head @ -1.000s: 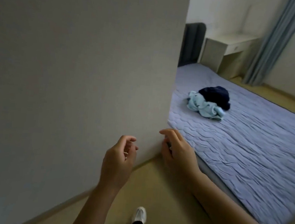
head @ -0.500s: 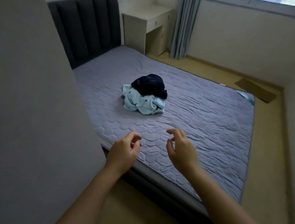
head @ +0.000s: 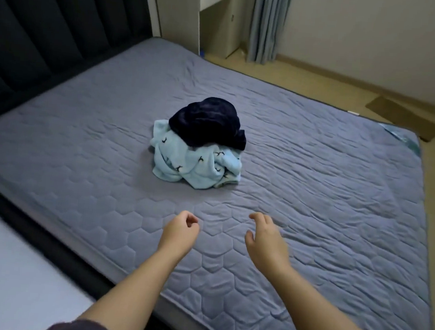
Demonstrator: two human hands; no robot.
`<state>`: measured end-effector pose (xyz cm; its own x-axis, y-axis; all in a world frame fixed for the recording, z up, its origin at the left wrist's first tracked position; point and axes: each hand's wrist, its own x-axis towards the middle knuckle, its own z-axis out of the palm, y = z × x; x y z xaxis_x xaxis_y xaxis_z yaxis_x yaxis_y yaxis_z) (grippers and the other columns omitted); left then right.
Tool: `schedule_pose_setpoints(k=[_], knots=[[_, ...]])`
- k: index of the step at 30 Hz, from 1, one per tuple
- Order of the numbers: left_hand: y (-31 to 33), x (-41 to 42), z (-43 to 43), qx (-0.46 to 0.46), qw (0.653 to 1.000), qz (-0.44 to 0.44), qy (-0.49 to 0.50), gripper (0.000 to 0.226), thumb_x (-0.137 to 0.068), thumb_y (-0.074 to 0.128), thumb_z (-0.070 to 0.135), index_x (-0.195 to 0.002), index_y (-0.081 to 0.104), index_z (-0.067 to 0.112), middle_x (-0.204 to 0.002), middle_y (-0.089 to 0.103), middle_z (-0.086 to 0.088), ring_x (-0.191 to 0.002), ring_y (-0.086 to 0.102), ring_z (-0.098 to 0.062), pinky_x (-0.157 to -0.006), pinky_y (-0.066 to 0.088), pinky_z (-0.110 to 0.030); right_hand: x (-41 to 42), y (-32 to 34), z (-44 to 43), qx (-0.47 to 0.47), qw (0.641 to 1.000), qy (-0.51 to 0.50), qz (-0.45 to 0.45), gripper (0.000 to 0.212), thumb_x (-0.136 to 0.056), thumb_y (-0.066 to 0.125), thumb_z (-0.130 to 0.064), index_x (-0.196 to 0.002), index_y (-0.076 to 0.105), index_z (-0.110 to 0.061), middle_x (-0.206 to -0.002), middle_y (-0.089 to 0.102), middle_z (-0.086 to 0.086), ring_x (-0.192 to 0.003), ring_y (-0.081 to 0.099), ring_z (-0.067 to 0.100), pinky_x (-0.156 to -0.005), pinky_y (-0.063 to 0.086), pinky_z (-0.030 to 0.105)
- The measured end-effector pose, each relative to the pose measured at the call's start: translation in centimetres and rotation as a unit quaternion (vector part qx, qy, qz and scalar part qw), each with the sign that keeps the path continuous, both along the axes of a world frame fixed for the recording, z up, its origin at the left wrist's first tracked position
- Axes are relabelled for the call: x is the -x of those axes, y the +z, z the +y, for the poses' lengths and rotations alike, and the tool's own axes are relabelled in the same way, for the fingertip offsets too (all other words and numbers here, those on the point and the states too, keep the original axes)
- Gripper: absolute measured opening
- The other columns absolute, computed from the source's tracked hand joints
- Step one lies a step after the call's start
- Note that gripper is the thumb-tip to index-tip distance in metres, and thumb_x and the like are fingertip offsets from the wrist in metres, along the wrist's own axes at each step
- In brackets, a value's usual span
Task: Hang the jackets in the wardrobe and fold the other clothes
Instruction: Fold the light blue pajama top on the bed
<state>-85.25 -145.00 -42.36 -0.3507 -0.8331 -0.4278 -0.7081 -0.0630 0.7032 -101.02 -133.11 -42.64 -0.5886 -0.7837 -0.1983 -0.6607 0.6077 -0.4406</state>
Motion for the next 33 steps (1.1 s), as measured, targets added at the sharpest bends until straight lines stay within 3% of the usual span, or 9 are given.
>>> schedule_pose_setpoints(k=[5, 10, 13, 18, 22, 24, 27, 29, 33], knots=[[-11.5, 4.1, -9.1, 0.042, 0.984, -0.127, -0.117, 0.012, -0.087, 0.049, 0.021, -0.098, 0.051, 0.025, -0.104, 0.063, -0.001, -0.093, 0.055, -0.024, -0.077, 0.044, -0.03, 3.3, -11.4, -6.9, -0.047, 0.999, -0.002, -0.016, 0.057, -0.092, 0.056, -0.027, -0.142, 0.029, -0.027, -0.143, 0.034, 0.0, -0.124, 0.041, 0.02, -0.081, 0.047, 0.033], [-20.2, 7.4, -16.3, 0.125, 0.952, -0.182, -0.214, 0.038, -0.088, 0.051, 0.025, -0.125, 0.044, 0.021, -0.13, 0.045, -0.001, -0.117, 0.045, -0.023, -0.087, 0.045, -0.037, 5.3, -21.9, -13.6, -0.128, 0.988, 0.005, -0.082, 0.092, -0.086, 0.068, -0.031, -0.149, 0.003, -0.043, -0.16, -0.007, 0.002, -0.145, 0.01, 0.031, -0.106, 0.036, 0.041], [-23.7, 9.1, -20.0, 0.188, 0.928, -0.213, -0.241, 0.051, -0.087, 0.056, 0.027, -0.134, 0.038, 0.022, -0.137, 0.036, -0.002, -0.124, 0.038, -0.023, -0.089, 0.042, -0.037, 6.8, -26.9, -17.0, -0.147, 0.985, -0.016, -0.093, 0.104, -0.081, 0.073, -0.033, -0.146, -0.007, -0.048, -0.157, -0.022, 0.001, -0.145, -0.003, 0.038, -0.11, 0.031, 0.052], [-27.0, 12.0, -24.7, 0.334, 0.851, -0.285, -0.289, 0.092, -0.082, 0.067, 0.036, -0.149, 0.004, 0.03, -0.158, -0.007, -0.007, -0.145, -0.003, -0.033, -0.114, 0.015, -0.052, 8.8, -32.6, -18.5, -0.208, 0.969, -0.012, -0.134, 0.117, -0.072, 0.081, -0.031, -0.145, -0.007, -0.051, -0.153, -0.034, 0.002, -0.142, -0.012, 0.045, -0.109, 0.024, 0.063], [-28.8, 15.1, -28.5, 0.343, 0.818, -0.345, -0.306, 0.116, -0.074, 0.073, 0.045, -0.145, -0.02, 0.037, -0.152, -0.03, -0.008, -0.142, -0.017, -0.039, -0.104, 0.011, -0.071, 8.5, -35.2, -19.1, -0.256, 0.958, -0.021, -0.127, 0.112, -0.073, 0.08, -0.031, -0.143, -0.004, -0.054, -0.152, -0.036, 0.0, -0.141, -0.018, 0.044, -0.105, 0.019, 0.07], [-29.8, 15.9, -29.4, 0.329, 0.812, -0.37, -0.308, 0.106, -0.075, 0.071, 0.042, -0.146, -0.008, 0.039, -0.154, -0.018, -0.011, -0.141, -0.002, -0.041, -0.101, 0.024, -0.069, 8.5, -35.6, -19.6, -0.265, 0.955, -0.032, -0.132, 0.112, -0.073, 0.08, -0.03, -0.143, -0.003, -0.055, -0.15, -0.038, 0.0, -0.14, -0.021, 0.045, -0.102, 0.019, 0.072], [-30.4, 16.4, -30.1, 0.359, 0.813, -0.34, -0.308, 0.06, -0.086, 0.059, 0.02, -0.139, 0.032, 0.028, -0.14, 0.031, -0.017, -0.122, 0.038, -0.04, -0.088, 0.043, -0.05, 8.8, -35.8, -19.8, -0.265, 0.955, -0.023, -0.129, 0.111, -0.072, 0.08, -0.03, -0.142, -0.003, -0.056, -0.15, -0.038, 0.0, -0.139, -0.021, 0.046, -0.101, 0.02, 0.073], [-30.0, 16.4, -30.8, 0.364, 0.816, -0.306, -0.33, 0.04, -0.088, 0.055, 0.013, -0.127, 0.047, 0.018, -0.12, 0.052, -0.017, -0.105, 0.054, -0.038, -0.075, 0.043, -0.04, 9.0, -35.9, -19.6, -0.263, 0.955, -0.018, -0.133, 0.111, -0.071, 0.08, -0.031, -0.142, -0.002, -0.056, -0.15, -0.038, -0.001, -0.139, -0.022, 0.046, -0.1, 0.019, 0.073], [-28.3, 14.5, -30.0, 0.283, 0.829, -0.286, -0.388, 0.039, -0.079, 0.063, 0.012, -0.116, 0.05, 0.018, -0.107, 0.062, -0.013, -0.097, 0.06, -0.035, -0.067, 0.037, -0.034, 9.6, -35.1, -19.6, -0.247, 0.956, -0.005, -0.156, 0.109, -0.07, 0.08, -0.033, -0.144, 0.003, -0.054, -0.152, -0.035, -0.001, -0.139, -0.022, 0.047, -0.104, 0.019, 0.071]])
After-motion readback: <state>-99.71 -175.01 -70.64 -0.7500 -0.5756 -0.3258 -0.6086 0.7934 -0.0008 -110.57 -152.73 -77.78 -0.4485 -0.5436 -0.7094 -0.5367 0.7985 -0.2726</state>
